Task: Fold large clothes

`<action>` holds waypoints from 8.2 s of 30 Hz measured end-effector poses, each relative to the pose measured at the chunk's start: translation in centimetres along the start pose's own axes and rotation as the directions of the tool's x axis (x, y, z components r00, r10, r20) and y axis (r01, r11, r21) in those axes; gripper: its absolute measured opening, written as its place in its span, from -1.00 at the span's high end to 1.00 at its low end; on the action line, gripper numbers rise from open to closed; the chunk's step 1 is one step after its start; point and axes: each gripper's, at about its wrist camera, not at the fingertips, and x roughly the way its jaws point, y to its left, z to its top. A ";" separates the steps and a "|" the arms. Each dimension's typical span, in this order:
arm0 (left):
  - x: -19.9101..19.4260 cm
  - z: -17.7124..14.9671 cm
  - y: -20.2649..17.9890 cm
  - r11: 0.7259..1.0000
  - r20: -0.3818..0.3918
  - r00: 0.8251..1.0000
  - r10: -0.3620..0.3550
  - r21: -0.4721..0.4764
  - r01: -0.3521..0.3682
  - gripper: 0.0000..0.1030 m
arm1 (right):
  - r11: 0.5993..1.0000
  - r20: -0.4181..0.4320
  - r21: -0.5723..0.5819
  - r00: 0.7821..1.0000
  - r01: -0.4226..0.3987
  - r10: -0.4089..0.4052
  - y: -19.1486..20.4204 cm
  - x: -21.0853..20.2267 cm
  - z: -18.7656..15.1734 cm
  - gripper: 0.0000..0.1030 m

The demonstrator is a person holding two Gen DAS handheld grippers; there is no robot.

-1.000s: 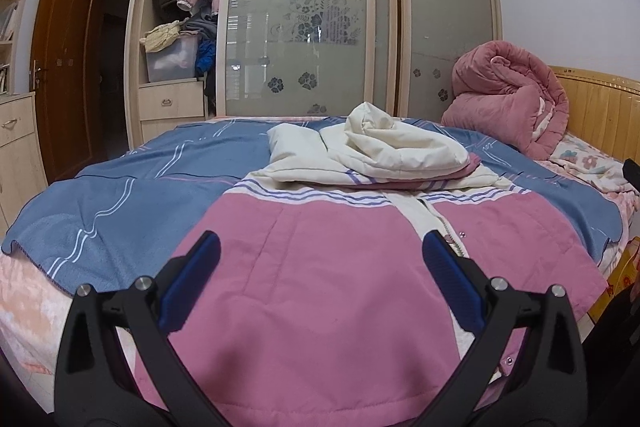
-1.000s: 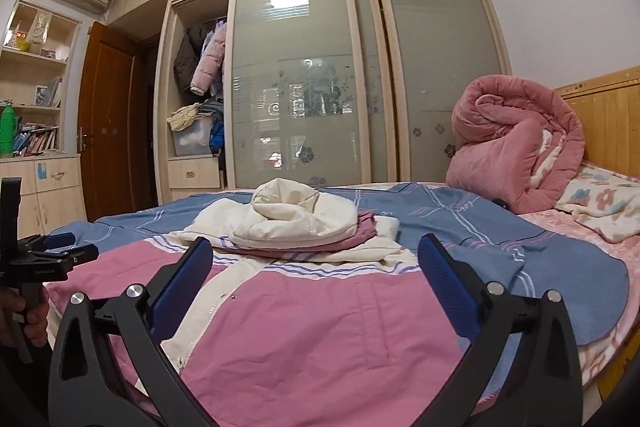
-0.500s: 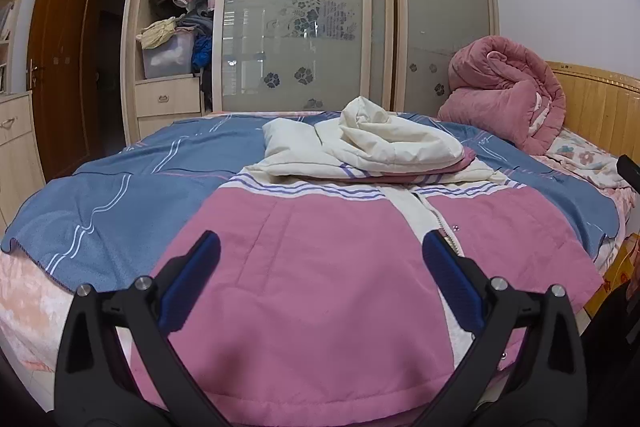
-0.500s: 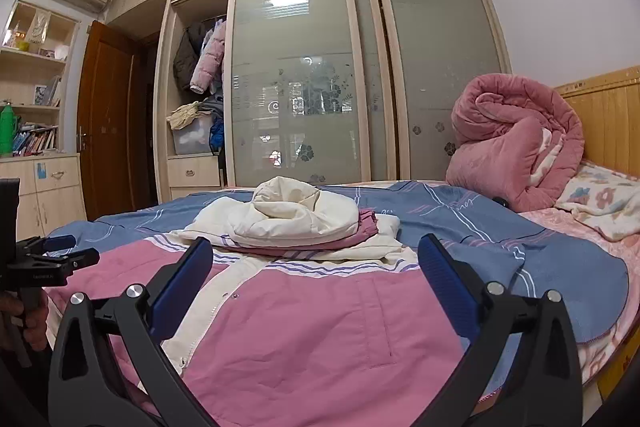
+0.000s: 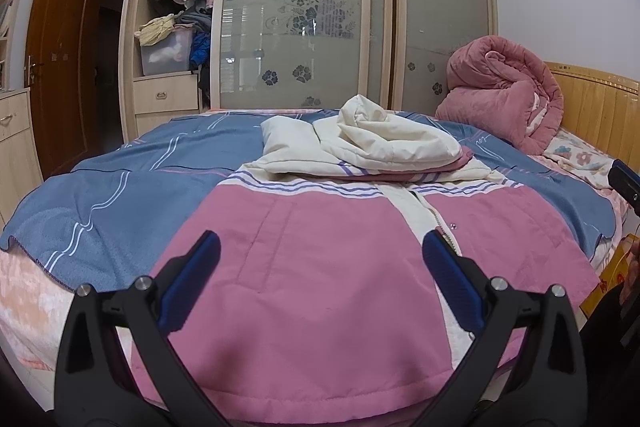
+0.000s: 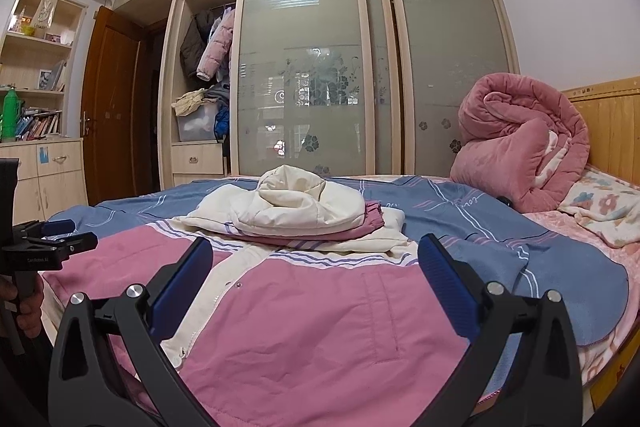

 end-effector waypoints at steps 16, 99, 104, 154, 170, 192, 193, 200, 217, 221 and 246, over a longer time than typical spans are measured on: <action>-4.8 -0.3 -0.9 0.985 0.085 0.996 0.030 0.168 -0.044 -0.96 | 0.874 -0.020 -0.486 0.999 0.022 -0.036 7.9 -3.3 -4.3 -0.97; 2.0 -4.1 -4.5 0.699 -0.134 0.989 0.056 0.713 0.057 0.84 | 0.985 -0.231 -0.173 0.973 -0.015 -0.025 0.6 5.2 1.7 0.86; 1.8 -2.7 -3.6 0.808 -0.122 0.990 0.071 0.589 0.014 0.85 | 0.990 -0.258 -0.140 0.966 -0.008 -0.029 0.3 5.4 0.4 0.86; 10.5 16.4 -3.2 0.967 0.086 0.995 0.051 0.244 -0.071 0.87 | 0.987 -0.064 -0.099 0.989 0.123 -0.130 -1.9 15.8 11.6 0.86; 20.3 23.4 -3.4 0.956 0.079 0.994 0.080 0.275 -0.099 0.87 | 0.974 -0.043 -0.144 0.983 0.172 -0.180 -4.4 26.6 15.9 0.86; 42.7 21.6 -3.9 0.891 -0.123 0.975 0.187 0.439 -0.115 0.85 | 0.972 -0.318 -0.150 0.922 0.183 -0.222 -8.8 49.0 9.7 0.85; 43.4 21.2 -4.0 0.883 -0.128 0.972 0.195 0.454 -0.118 0.84 | 0.973 -0.339 -0.146 0.915 0.179 -0.219 -8.9 49.9 9.1 0.85; 45.6 20.3 -4.7 0.815 -0.055 0.954 0.294 0.535 -0.221 -0.10 | 0.961 -0.299 -0.142 0.916 0.236 -0.269 -8.8 50.9 8.0 -0.48; 35.5 33.2 -0.4 0.874 0.321 0.906 0.277 0.307 -0.376 -0.96 | 0.937 -0.065 0.163 0.951 0.309 -0.302 -12.8 42.9 16.4 -0.97; 36.3 34.1 -0.1 0.824 0.304 0.873 0.382 0.317 -0.470 -0.96 | 0.945 -0.095 0.154 0.957 0.288 -0.276 -12.4 43.0 15.4 -0.97; 51.2 18.1 -1.6 0.968 -0.296 0.928 0.228 0.175 -0.182 -0.96 | 0.965 -0.504 0.024 0.837 0.261 -0.213 -3.4 60.5 1.9 -0.97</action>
